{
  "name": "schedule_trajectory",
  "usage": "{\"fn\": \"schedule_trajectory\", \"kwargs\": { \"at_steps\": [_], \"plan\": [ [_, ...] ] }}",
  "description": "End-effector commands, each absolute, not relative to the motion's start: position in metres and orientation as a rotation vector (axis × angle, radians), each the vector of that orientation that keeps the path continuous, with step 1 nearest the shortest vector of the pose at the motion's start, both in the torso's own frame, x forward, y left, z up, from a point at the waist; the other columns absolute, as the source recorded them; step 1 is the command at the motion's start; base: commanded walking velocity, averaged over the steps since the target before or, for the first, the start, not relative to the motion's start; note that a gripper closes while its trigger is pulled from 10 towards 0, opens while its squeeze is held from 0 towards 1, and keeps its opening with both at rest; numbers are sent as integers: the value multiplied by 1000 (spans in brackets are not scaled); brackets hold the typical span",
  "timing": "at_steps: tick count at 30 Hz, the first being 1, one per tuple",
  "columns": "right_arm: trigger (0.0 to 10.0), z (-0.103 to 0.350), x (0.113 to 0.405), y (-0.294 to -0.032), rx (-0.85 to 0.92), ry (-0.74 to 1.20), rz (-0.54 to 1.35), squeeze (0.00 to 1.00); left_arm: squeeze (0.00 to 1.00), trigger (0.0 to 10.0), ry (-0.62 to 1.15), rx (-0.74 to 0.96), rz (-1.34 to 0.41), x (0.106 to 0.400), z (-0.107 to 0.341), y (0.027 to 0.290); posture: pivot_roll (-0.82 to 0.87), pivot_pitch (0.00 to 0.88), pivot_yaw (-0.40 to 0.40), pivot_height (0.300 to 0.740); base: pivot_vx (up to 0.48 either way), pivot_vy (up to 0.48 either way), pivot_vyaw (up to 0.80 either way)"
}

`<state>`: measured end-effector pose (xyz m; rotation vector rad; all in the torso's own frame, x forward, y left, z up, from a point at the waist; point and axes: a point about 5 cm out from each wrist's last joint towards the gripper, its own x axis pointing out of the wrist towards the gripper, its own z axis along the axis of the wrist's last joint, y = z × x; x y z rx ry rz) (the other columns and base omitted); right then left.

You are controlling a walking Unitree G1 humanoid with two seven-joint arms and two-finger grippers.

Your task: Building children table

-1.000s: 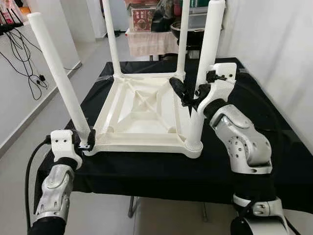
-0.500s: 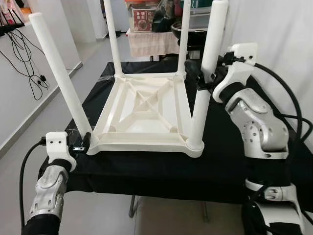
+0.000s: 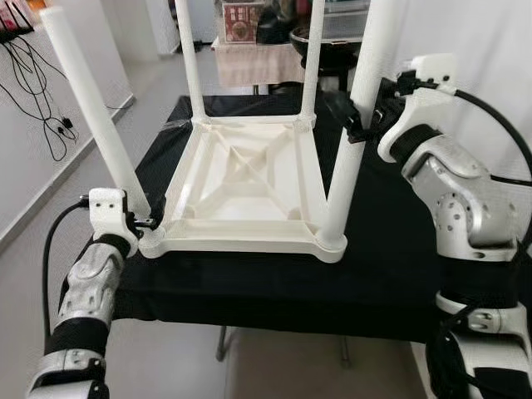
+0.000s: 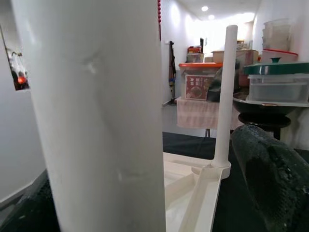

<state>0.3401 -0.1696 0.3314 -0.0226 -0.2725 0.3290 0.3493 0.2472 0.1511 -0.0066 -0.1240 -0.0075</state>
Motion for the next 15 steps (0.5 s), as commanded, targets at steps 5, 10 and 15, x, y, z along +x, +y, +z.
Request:
{"fn": "schedule_trajectory", "kwargs": {
  "at_steps": [5,10,15],
  "plan": [
    [10000,338,336,-175,-18,-259,314,0,0,10000,-81,-20,-14,346,135,246,-194,101,20,740,0,0,0],
    [10000,338,335,-176,-12,-251,310,0,0,10000,-70,-26,-18,345,130,243,-197,98,21,740,0,0,0],
    [10000,339,335,-176,-4,-249,305,0,0,10000,-63,-27,-20,345,127,242,-200,93,22,740,0,0,0]
  ]
}}
